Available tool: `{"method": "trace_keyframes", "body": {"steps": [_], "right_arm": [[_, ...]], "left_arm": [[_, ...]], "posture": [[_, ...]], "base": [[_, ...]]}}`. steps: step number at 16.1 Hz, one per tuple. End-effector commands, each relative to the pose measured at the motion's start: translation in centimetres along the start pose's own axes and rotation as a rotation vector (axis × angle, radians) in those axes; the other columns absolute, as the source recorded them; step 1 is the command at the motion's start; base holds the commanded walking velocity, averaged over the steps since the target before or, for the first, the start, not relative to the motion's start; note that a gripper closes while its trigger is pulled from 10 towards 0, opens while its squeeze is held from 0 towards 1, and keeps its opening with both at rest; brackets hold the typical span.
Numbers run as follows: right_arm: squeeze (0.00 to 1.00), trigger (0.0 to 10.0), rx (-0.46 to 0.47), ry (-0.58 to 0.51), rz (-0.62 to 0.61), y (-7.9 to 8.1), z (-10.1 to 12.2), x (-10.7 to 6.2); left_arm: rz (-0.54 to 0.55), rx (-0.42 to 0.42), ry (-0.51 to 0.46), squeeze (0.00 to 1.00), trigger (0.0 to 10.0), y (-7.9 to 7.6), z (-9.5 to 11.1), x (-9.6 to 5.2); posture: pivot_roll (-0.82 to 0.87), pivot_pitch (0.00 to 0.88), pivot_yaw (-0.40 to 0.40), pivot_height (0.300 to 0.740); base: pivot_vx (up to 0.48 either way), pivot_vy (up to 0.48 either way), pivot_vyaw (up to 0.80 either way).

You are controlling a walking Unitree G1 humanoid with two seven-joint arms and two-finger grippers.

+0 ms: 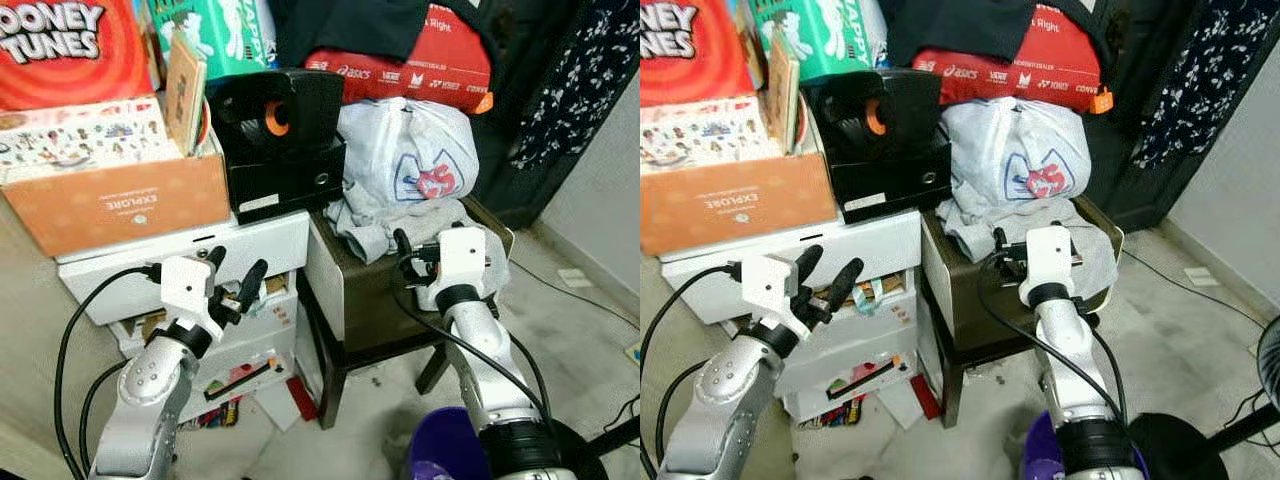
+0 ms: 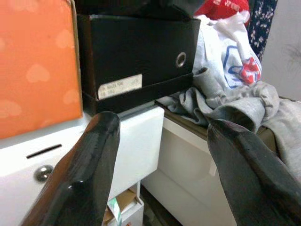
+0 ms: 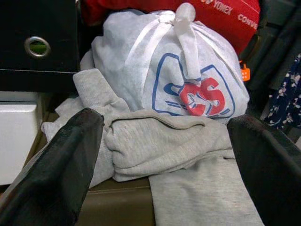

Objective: Clean up the room

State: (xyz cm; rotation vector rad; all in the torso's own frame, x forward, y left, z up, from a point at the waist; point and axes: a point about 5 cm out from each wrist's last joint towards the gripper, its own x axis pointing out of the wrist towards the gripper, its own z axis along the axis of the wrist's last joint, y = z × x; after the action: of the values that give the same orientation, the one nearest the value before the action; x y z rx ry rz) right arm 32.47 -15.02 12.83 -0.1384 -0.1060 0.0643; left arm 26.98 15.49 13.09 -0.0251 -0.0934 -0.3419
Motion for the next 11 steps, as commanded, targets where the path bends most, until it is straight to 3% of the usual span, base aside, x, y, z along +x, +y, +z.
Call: {"method": "trace_keyframes", "body": {"steps": [1, 5, 8, 11], "right_arm": [[0.0, 10.0, 0.008, -0.013, -0.016, -0.3, 0.4, 0.2], [0.0, 10.0, 0.014, -0.027, -0.022, -0.2, 0.6, 0.6], [0.0, 10.0, 0.005, -0.027, -0.028, -0.2, 0.8, -0.2], [0.0, 10.0, 0.01, 0.01, -0.051, -0.4, -0.3, -1.0]], "left_arm": [[0.006, 0.035, -0.018, 0.0, 10.0, 0.1, 0.6, 0.5], [0.036, 0.027, 0.006, 0.0, 10.0, 0.1, -0.3, 0.2], [0.0, 0.032, 0.033, 0.0, 10.0, -0.6, -0.6, -0.1], [-0.012, 0.049, 0.082, 0.0, 10.0, -0.4, -1.6, -0.8]], "posture": [[-0.11, 0.017, -0.051, 0.74], [-0.11, 0.009, -0.038, 0.74], [-0.11, 0.048, -0.028, 0.74], [-0.11, 0.056, -0.032, 0.74]], "base": [[0.0, 0.0, 0.0], [0.0, 0.0, 0.0], [0.0, 0.0, 0.0], [0.0, 0.0, 0.76]]}}
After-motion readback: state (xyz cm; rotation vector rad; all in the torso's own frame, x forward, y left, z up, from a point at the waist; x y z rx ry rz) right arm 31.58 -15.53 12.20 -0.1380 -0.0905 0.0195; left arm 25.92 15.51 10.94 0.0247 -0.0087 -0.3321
